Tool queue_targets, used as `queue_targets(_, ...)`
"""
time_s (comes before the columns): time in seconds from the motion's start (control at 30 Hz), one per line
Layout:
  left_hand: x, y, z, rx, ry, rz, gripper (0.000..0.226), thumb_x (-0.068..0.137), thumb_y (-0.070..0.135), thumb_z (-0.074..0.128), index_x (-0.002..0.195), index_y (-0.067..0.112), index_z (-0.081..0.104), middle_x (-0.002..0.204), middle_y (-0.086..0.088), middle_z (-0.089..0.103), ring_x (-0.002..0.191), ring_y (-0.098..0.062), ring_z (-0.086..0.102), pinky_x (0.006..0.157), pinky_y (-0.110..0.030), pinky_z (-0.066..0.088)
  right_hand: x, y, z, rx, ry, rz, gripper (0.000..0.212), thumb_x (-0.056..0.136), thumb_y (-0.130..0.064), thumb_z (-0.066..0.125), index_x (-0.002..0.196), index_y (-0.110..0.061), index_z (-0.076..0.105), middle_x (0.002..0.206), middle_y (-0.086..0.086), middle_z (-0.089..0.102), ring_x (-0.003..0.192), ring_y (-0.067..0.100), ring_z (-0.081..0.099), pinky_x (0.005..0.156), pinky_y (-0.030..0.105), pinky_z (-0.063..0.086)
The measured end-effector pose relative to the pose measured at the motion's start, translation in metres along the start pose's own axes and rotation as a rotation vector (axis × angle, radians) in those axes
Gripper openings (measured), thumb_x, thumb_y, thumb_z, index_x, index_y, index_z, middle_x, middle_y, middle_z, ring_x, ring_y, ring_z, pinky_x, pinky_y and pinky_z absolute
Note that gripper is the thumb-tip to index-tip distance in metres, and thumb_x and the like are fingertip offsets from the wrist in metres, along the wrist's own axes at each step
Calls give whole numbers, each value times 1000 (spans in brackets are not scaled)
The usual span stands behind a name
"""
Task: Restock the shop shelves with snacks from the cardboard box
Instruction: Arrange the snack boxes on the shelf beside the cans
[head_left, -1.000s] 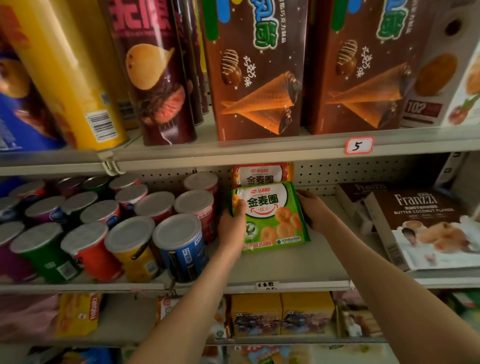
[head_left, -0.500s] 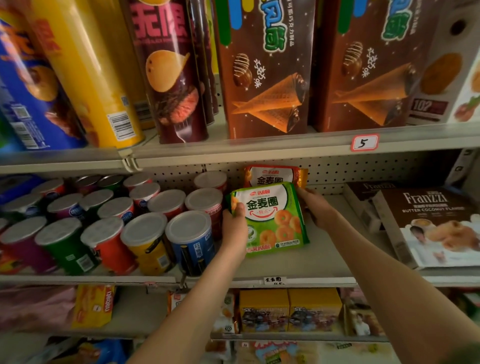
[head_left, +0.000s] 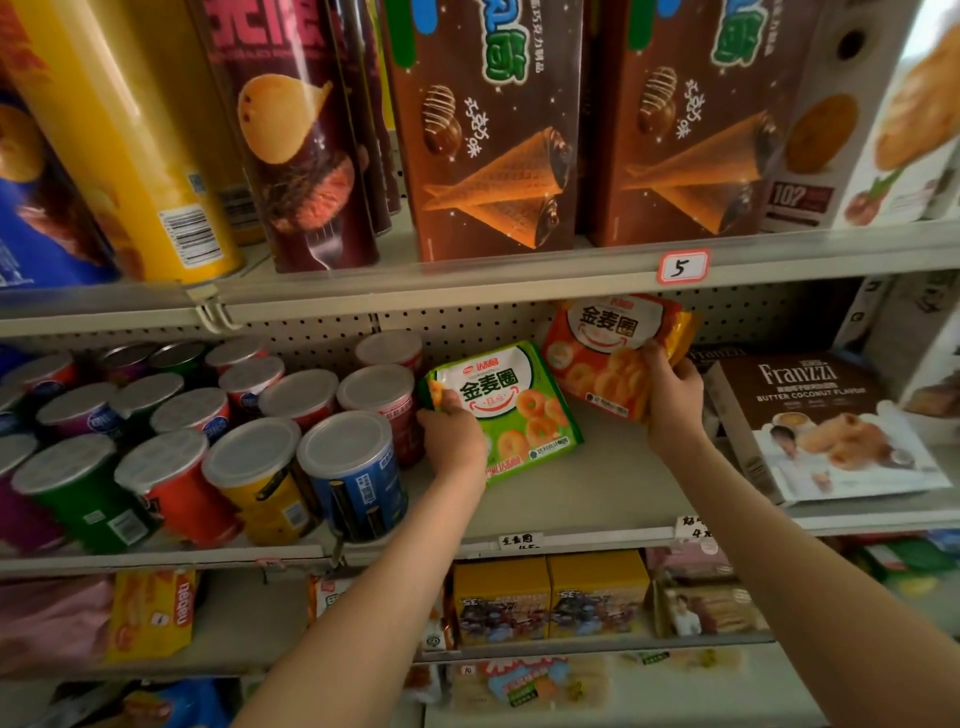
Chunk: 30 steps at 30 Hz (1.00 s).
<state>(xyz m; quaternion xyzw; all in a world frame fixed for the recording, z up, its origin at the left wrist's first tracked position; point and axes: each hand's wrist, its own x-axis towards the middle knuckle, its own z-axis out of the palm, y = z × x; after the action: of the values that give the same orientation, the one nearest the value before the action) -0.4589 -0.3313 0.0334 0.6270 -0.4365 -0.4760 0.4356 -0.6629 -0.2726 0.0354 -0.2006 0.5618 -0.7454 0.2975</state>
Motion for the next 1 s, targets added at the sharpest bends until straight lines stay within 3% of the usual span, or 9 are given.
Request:
queue_targets(0.07, 2, 1, 3, 27, -8, 17, 49, 102, 38, 29, 136, 3, 34, 130, -18, 54, 114, -35, 56, 82, -36, 45, -3, -5, -5, 50, -4, 0, 31, 86, -34, 64, 110, -18, 53, 111, 5, 64, 99, 20, 64, 85, 36, 54)
queue_targets(0.17, 8, 5, 6, 67, -31, 51, 47, 103, 37, 28, 134, 3, 35, 130, -18, 54, 114, -34, 55, 83, -36, 44, -6, -7, -12, 81, 7, 6, 45, 86, -34, 65, 122, -12, 51, 115, 8, 63, 101, 22, 65, 85, 37, 54)
queue_targets(0.33, 15, 13, 13, 48, -70, 96, 47, 102, 39, 32, 135, 6, 35, 127, -16, 55, 111, -32, 57, 82, -36, 46, -11, -7, -21, 141, 37, 10, 50, 86, -33, 64, 128, -13, 48, 121, 11, 62, 105, 25, 64, 90, 42, 53)
queue_targets(0.47, 28, 20, 15, 26, -130, 100, 52, 99, 40, 40, 139, 7, 35, 132, -13, 53, 116, -31, 55, 93, -42, 48, -15, -7, -25, 137, 29, 21, 56, 84, -38, 66, 132, -16, 45, 122, 8, 62, 106, 23, 63, 91, 44, 52)
queue_targets(0.57, 37, 25, 17, 49, -142, 105, 51, 99, 38, 42, 139, 7, 36, 134, -14, 51, 118, -31, 54, 94, -44, 48, -17, -7, -27, 139, 32, 12, 54, 85, -37, 65, 132, -17, 45, 122, 8, 61, 107, 23, 63, 91, 43, 53)
queue_targets(0.7, 46, 31, 22, 113, -96, 86, 48, 99, 38, 43, 132, 4, 42, 128, -17, 54, 112, -33, 57, 85, -39, 49, -21, -7, -23, 114, 40, -23, 53, 87, -33, 64, 132, -15, 41, 122, 7, 59, 108, 22, 61, 89, 40, 53)
queue_targets(0.87, 45, 22, 27, 209, -51, 99, 53, 95, 33, 54, 135, 3, 36, 134, -16, 51, 117, -33, 54, 85, -38, 47, -27, -10, -17, 120, 62, -98, 39, 90, -33, 60, 124, -21, 43, 119, 3, 58, 105, 17, 61, 79, 30, 54)
queue_targets(1.0, 53, 14, 23, 167, -106, 121, 51, 92, 28, 58, 135, 7, 40, 130, -13, 55, 113, -31, 58, 81, -36, 51, -26, -14, -13, 175, 2, -103, 32, 90, -32, 59, 120, -25, 49, 120, 4, 61, 107, 20, 62, 85, 36, 54)
